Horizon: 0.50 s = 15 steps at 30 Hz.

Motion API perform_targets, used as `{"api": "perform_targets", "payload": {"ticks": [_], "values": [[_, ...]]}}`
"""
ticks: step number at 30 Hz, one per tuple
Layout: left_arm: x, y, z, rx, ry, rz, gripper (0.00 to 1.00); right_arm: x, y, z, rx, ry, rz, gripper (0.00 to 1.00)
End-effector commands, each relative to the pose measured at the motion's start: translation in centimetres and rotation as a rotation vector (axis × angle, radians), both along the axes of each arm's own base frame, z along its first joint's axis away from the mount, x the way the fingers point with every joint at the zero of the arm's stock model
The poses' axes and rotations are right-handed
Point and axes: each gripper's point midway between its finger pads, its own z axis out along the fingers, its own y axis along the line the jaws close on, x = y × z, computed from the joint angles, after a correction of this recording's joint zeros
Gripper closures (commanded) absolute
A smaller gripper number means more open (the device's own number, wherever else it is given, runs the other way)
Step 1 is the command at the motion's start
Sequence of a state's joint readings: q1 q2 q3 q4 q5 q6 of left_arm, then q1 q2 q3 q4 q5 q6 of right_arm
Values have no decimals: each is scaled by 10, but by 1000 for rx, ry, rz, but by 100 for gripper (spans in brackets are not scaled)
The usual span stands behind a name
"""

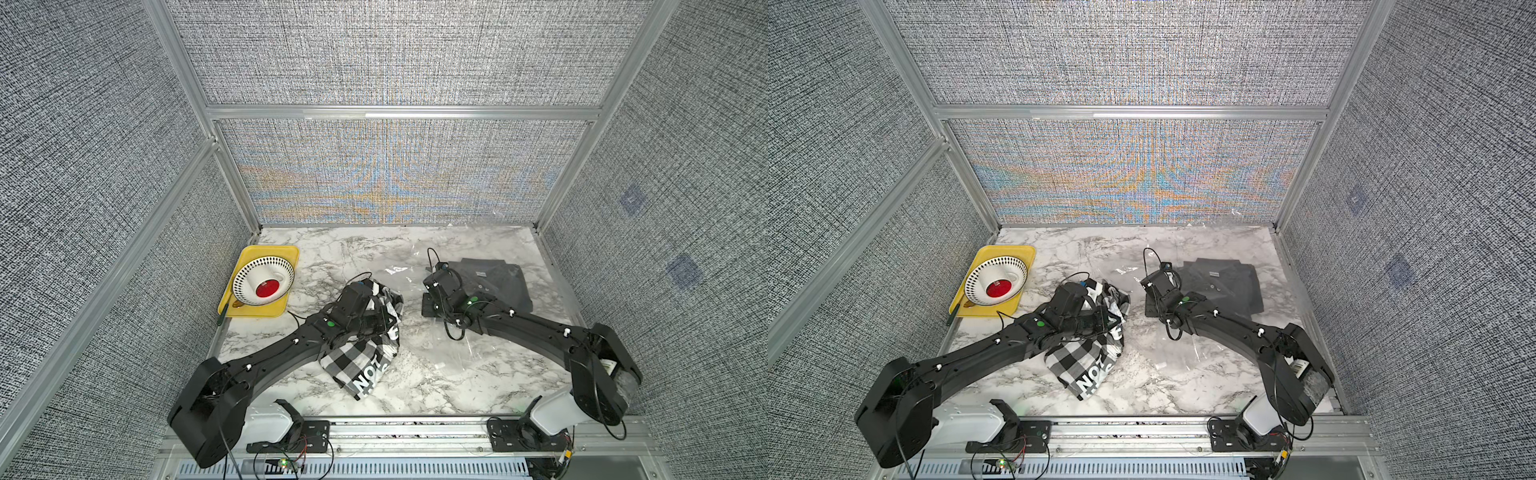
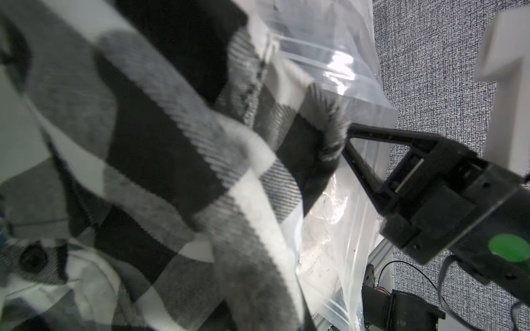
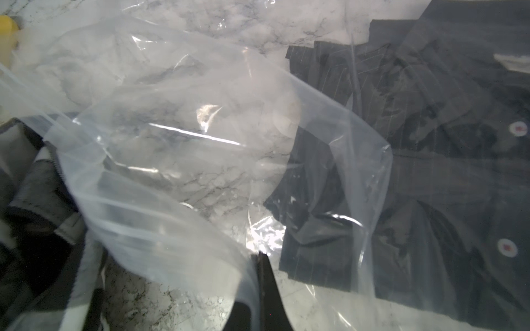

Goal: Place the folded shirt into the vacuum bag
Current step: Place the shirt in the vacuum bag.

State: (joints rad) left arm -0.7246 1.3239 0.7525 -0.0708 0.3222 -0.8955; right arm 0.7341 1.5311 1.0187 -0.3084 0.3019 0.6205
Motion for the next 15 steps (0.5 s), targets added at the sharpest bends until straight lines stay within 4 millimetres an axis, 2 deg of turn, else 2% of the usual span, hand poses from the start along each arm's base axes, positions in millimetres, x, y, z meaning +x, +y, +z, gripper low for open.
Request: {"api": "perform_targets", "payload": {"ticks": [1, 10, 15], "values": [[3, -17, 14, -88, -44, -43, 100, -5, -2, -2, -8, 12, 9, 100], [-8, -18, 15, -100, -40, -46, 100, -7, 5, 5, 10, 0, 20, 100], [-8, -33, 19, -123, -51, -58, 100, -8, 8, 7, 1, -1, 29, 100]]}}
